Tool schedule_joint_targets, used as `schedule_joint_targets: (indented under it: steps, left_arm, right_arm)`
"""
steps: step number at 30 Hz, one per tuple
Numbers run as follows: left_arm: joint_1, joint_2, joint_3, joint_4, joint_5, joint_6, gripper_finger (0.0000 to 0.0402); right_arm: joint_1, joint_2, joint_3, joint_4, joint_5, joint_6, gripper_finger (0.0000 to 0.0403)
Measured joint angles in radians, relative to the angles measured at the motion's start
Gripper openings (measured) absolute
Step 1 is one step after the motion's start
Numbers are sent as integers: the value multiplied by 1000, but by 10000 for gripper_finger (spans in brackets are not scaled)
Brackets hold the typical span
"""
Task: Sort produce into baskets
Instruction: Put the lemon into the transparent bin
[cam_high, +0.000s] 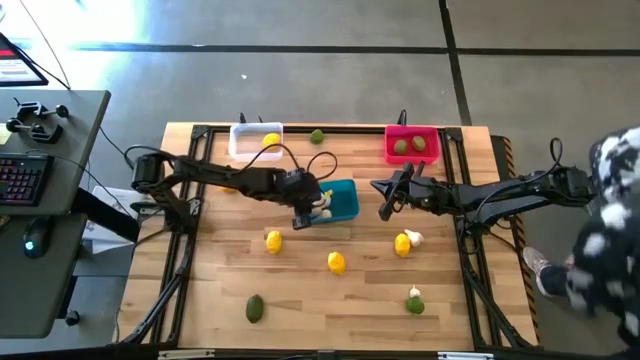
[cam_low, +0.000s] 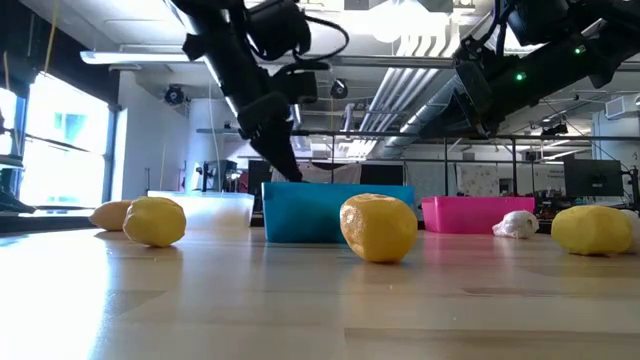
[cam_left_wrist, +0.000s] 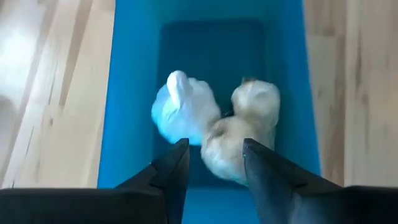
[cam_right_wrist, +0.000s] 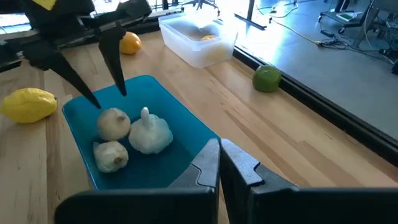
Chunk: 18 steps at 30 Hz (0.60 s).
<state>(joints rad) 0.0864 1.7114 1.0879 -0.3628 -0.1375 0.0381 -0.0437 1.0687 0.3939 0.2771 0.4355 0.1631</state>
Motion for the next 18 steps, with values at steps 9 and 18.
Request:
schedule_joint_targets:
  steps: [9, 18]
  left_arm:
    - [-58, -170, -234, 420, 0, -26, 147]
    - [-115, -371, -485, 743, 0, -26, 147]
  right_arm:
    - [4, 0, 2, -12, 8, -1, 0]
    - [138, 5, 72, -130, 54, 73, 0]
